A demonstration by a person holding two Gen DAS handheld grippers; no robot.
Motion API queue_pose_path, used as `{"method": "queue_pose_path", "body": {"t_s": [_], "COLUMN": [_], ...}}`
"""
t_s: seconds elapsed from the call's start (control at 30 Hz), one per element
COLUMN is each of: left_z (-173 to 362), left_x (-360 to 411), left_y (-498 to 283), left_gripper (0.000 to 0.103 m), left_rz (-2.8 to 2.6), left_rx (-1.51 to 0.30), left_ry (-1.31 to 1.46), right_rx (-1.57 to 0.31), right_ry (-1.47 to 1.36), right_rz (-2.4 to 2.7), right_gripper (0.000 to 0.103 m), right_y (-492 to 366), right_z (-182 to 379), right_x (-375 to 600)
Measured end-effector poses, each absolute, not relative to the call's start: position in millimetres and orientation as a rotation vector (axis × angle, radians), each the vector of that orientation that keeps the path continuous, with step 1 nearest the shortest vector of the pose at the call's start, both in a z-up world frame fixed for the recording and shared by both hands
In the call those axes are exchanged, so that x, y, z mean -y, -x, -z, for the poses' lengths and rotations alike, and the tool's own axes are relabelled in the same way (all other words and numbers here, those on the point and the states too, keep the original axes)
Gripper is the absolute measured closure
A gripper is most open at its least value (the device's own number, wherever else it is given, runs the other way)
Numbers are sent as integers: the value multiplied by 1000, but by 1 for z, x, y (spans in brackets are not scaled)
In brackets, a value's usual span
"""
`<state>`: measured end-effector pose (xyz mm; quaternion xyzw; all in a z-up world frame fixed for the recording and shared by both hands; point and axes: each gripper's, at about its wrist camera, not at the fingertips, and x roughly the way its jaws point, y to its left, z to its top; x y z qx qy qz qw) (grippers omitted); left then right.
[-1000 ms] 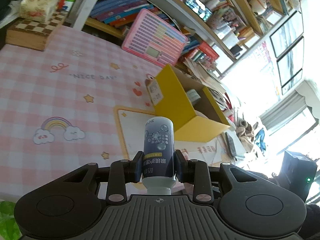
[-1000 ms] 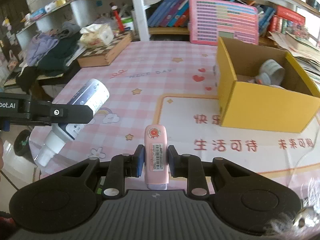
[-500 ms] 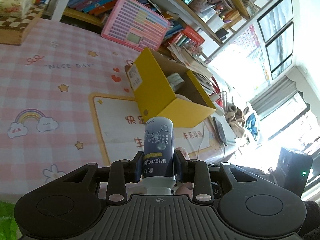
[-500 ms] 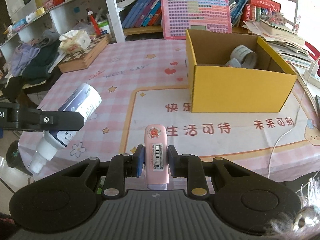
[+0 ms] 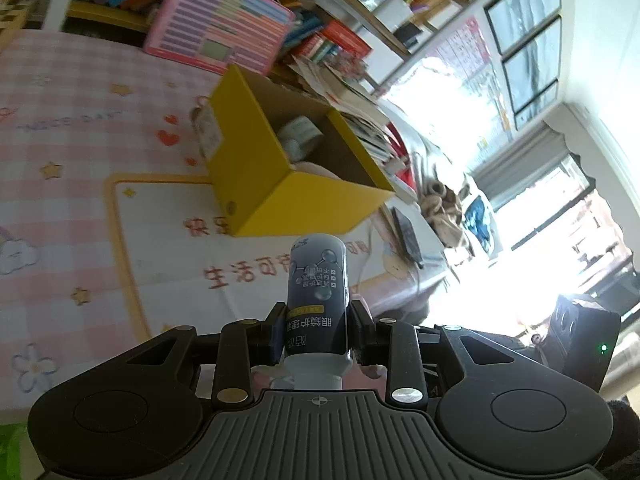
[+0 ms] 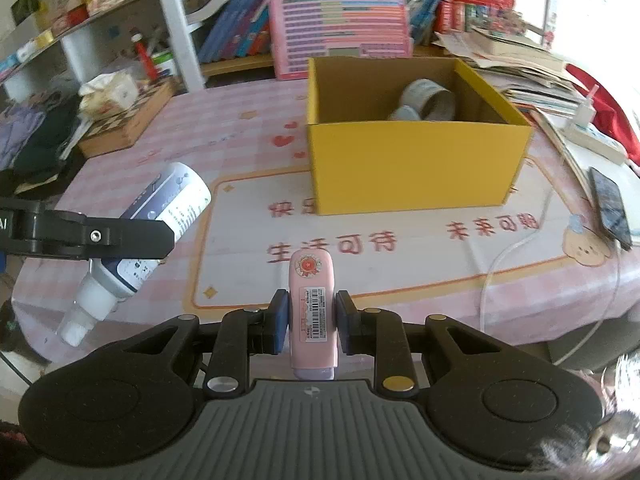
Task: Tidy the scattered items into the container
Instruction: 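Lift the USB stick and lotion bottle and carry them toward the yellow box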
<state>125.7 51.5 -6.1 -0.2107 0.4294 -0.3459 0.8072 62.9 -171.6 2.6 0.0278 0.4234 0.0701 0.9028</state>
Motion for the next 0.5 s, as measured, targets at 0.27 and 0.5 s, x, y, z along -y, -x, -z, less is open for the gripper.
{"method": "queue_pose_path", "body": {"t_s": [0.27,0.5], "left_z": [9,11], "left_x": [-19,9], "left_y": [-137,-152], "left_gripper": [72,72], "left_rz": [799,840], "left_rx": [-946,-964], "left_ry": [432,418], "right_rx": [-887,-895], "right_ry": [-78,-88], "right_rz": [-95,-57], "right_gripper": [80,80], "right_y": [-61,-67], "right_z": [-2,1], "right_x": [199,226]}}
